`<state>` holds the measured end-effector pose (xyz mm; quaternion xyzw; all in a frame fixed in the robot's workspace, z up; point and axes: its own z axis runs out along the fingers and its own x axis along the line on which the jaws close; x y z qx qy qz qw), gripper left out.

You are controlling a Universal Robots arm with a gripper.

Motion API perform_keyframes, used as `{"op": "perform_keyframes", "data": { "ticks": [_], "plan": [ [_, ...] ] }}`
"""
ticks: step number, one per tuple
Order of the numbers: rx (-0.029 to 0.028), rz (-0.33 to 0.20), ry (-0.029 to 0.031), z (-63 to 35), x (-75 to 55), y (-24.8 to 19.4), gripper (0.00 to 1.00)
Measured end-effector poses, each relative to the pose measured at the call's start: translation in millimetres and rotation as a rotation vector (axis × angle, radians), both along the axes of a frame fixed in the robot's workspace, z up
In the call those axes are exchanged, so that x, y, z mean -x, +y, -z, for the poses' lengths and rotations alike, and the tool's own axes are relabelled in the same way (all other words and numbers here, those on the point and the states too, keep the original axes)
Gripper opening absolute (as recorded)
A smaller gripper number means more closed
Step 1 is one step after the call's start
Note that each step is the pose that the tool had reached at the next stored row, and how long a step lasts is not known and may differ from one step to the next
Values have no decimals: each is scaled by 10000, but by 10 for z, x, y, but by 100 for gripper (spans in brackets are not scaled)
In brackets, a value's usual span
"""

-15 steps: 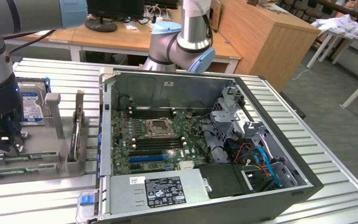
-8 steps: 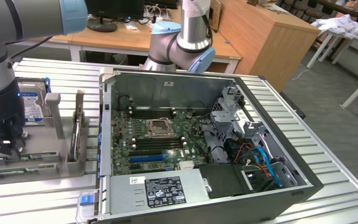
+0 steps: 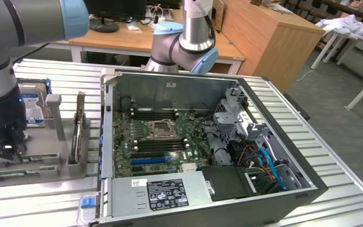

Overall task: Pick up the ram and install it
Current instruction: 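Pick up the ram and move it above insertion slot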

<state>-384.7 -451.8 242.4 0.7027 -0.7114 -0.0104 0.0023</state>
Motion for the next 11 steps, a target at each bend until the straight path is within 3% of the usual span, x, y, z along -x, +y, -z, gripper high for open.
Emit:
{"op": "perform_keyframes", "data": {
  "ticks": [11],
  "plan": [
    [0,0,2,67,0,0,36]
  ]
}}
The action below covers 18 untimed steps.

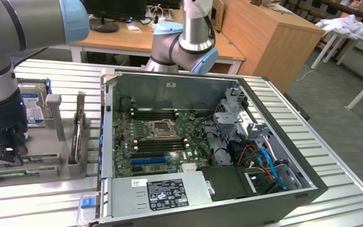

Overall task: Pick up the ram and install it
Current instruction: 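Pick up the ram and move it above insertion slot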

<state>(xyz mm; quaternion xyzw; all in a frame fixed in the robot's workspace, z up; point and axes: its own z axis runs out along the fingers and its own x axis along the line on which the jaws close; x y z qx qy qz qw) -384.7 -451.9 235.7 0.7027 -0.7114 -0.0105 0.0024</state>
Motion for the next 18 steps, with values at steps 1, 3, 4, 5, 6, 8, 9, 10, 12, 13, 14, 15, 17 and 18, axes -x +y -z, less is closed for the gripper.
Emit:
{"op": "perform_keyframes", "data": {
  "ticks": [1,3,4,5,6,8,9,10,12,13,14,15,17,18],
  "plan": [
    [-1,0,-1,1,0,0,36],
    [-4,-1,-6,3,-1,-5,36],
    [-6,-2,-5,3,-1,-13,36],
    [-8,-1,-2,2,-1,-21,36],
    [-11,0,-2,1,0,-30,36],
    [-15,-1,-3,2,-1,-45,36],
    [-15,0,-3,2,0,-45,36],
    [-15,0,-3,2,-1,-45,36],
    [-15,1,-3,2,0,-45,36],
    [-15,1,-2,2,0,-45,36],
    [-15,1,-3,6,0,-46,36],
    [-18,0,-4,15,0,-46,36],
    [-28,0,-5,38,0,-45,36],
    [-33,0,-7,51,0,-46,36]
  ]
}}
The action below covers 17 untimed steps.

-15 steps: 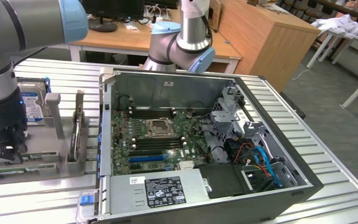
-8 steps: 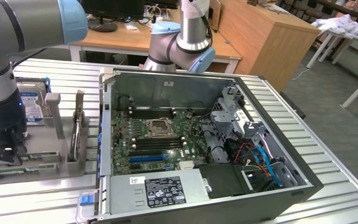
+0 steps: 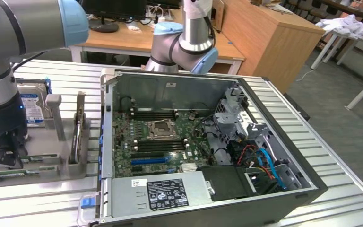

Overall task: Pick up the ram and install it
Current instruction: 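Pick up the ram and move it above insertion slot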

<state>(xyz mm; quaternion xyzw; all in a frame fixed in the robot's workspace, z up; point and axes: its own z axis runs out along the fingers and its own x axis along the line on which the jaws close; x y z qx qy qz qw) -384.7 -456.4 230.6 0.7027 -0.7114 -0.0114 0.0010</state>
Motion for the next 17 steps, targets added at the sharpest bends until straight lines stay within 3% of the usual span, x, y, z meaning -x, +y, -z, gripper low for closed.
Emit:
{"op": "perform_keyframes", "data": {
  "ticks": [17],
  "plan": [
    [-28,0,-9,203,0,0,36]
  ]
}}
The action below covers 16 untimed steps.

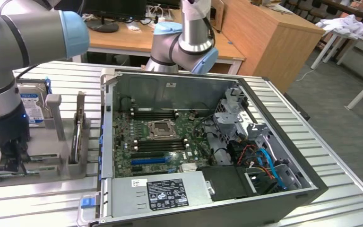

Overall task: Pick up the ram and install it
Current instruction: 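Pick up the ram and move it above insertion slot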

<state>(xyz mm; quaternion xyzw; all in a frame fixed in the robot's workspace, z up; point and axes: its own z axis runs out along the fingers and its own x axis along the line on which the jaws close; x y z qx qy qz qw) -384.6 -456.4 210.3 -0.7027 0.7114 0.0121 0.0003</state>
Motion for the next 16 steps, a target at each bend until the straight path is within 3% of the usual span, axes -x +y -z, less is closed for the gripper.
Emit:
{"op": "perform_keyframes", "data": {
  "ticks": [16],
  "plan": [
    [-28,0,-4,89,0,0,36]
  ]
}}
